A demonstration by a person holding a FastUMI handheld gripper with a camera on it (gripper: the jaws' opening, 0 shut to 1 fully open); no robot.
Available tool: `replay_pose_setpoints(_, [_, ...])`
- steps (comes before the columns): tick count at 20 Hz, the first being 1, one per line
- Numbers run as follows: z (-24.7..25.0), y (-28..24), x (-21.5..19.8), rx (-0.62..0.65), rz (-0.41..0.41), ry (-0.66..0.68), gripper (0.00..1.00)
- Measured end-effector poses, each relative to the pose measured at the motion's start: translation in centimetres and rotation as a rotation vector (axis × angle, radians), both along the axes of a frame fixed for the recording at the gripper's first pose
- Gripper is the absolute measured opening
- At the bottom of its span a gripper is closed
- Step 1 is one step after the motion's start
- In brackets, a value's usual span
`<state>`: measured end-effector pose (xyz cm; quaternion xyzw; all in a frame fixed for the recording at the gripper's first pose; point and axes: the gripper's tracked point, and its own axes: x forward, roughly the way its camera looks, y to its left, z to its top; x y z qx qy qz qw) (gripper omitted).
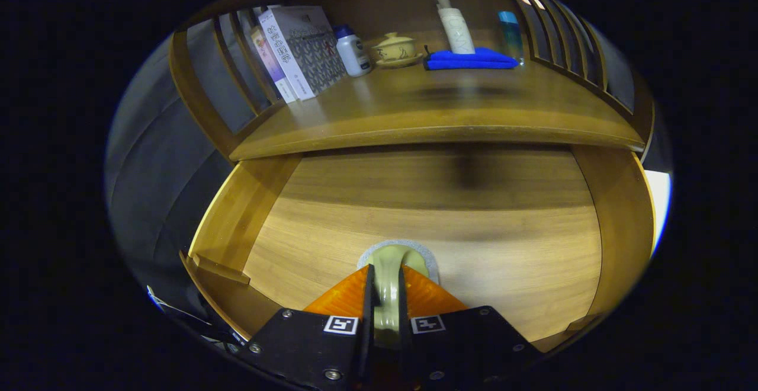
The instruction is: Pull open the drawer, take out the items inside it, and place them on the countertop above the cabinet.
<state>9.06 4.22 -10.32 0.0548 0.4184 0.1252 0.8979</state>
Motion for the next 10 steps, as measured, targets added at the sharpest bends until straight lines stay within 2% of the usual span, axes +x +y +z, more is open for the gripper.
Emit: replay_pose_setpoints(10, [8.4,1.5,2.1,0.054,0.022,-0.206,0.18])
